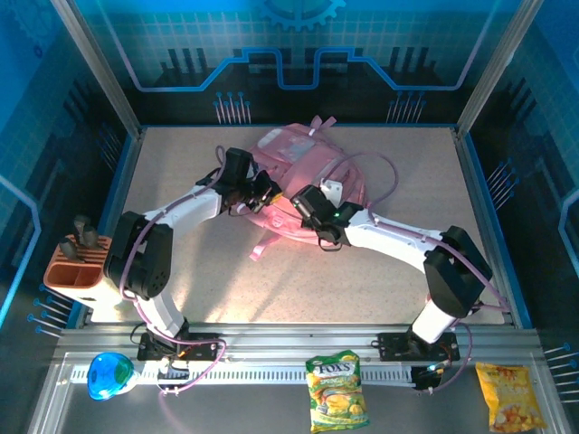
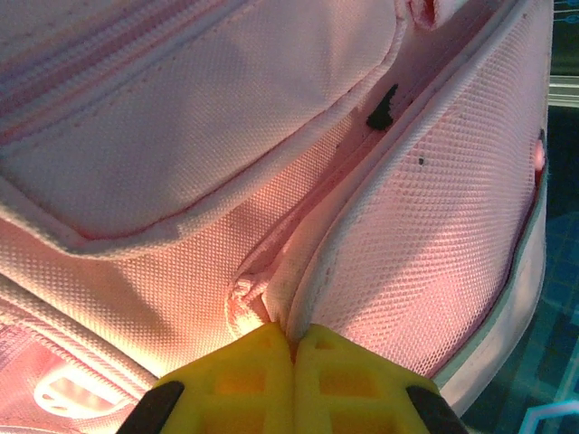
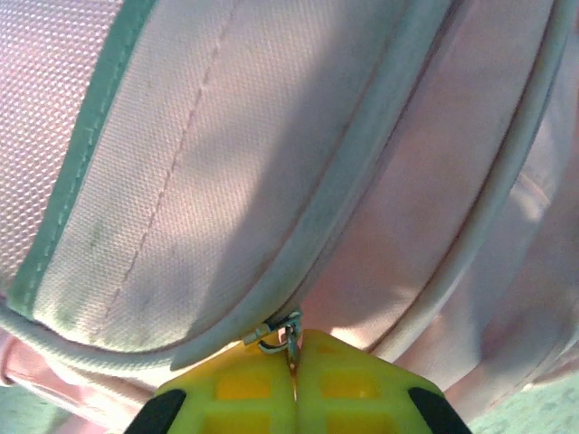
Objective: Pack the student bag
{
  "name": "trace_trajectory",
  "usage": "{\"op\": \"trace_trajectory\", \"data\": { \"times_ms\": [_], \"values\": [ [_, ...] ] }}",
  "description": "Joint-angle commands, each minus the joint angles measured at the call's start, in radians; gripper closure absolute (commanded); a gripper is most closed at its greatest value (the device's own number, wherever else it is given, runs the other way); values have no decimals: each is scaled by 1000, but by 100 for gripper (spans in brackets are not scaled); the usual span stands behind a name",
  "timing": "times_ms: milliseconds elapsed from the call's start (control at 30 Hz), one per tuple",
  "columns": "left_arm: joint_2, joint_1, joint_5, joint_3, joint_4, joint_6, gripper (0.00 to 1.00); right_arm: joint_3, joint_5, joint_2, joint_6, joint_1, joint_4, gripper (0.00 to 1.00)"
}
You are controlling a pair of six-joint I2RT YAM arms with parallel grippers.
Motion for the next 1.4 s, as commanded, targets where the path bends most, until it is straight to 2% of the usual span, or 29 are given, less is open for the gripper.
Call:
{"op": "trace_trajectory", "data": {
  "times_ms": [0,100,200,333,500,667,900,1000,1300,1367],
  "values": [
    [5,24,-32,37,-16,47,100,-31,35,-37,-251,-53,51,98],
    [-12,36,-42,30,-28,56,99,-16,-61,-20,-419,-79,128,100],
    [-43,53,-50,13,-40,62,82,26,-171,17,-565,-88,159,100],
    [-107,87,-61,-37,-54,63,66,87,-305,66,-699,-70,179,100],
    [-200,124,-73,-129,-57,26,54,160,-449,130,-740,-23,219,100],
    [-276,129,-84,-227,-18,-49,51,239,-518,205,-709,18,239,100],
    [-257,129,-47,-241,49,-92,53,301,-561,259,-693,51,237,100],
    [-231,128,-36,-235,69,-101,62,308,-542,265,-687,52,221,100],
    [-197,129,-68,-205,45,-61,99,239,-395,222,-654,28,176,100],
    [-197,131,-76,-201,33,-46,100,193,-369,191,-645,2,176,100]
  ]
}}
